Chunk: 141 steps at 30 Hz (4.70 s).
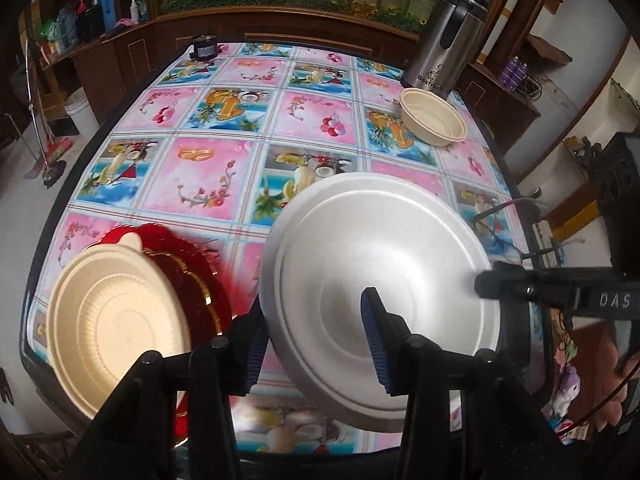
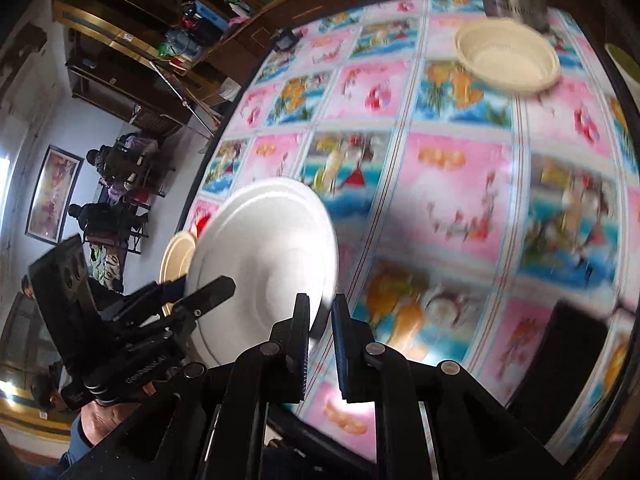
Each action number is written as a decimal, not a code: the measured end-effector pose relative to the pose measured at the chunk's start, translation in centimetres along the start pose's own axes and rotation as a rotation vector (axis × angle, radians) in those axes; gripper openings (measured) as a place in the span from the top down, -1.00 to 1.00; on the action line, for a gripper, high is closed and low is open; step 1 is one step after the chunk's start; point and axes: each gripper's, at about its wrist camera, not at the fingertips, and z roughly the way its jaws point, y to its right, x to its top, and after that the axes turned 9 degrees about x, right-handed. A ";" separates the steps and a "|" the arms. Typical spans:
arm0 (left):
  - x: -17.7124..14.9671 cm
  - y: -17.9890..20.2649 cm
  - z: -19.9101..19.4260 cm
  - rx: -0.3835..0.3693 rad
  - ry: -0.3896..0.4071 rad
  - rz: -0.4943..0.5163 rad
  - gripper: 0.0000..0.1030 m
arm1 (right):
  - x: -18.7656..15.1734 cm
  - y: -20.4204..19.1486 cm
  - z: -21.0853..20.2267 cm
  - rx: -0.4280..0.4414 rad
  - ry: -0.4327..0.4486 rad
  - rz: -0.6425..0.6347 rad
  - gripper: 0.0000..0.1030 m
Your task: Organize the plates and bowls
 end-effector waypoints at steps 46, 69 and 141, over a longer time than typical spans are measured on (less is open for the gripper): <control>-5.4 -15.4 -6.5 0.152 0.099 -0.303 0.16 | 0.6 -14.8 10.9 0.100 -0.174 -0.269 0.74; -5.0 -18.2 -5.2 0.173 0.072 -0.332 0.16 | 1.2 -16.4 13.8 0.085 -0.193 -0.276 0.74; -5.4 -18.5 -3.8 0.228 0.065 -0.276 -0.35 | 1.2 -14.3 15.2 0.056 -0.184 -0.247 0.37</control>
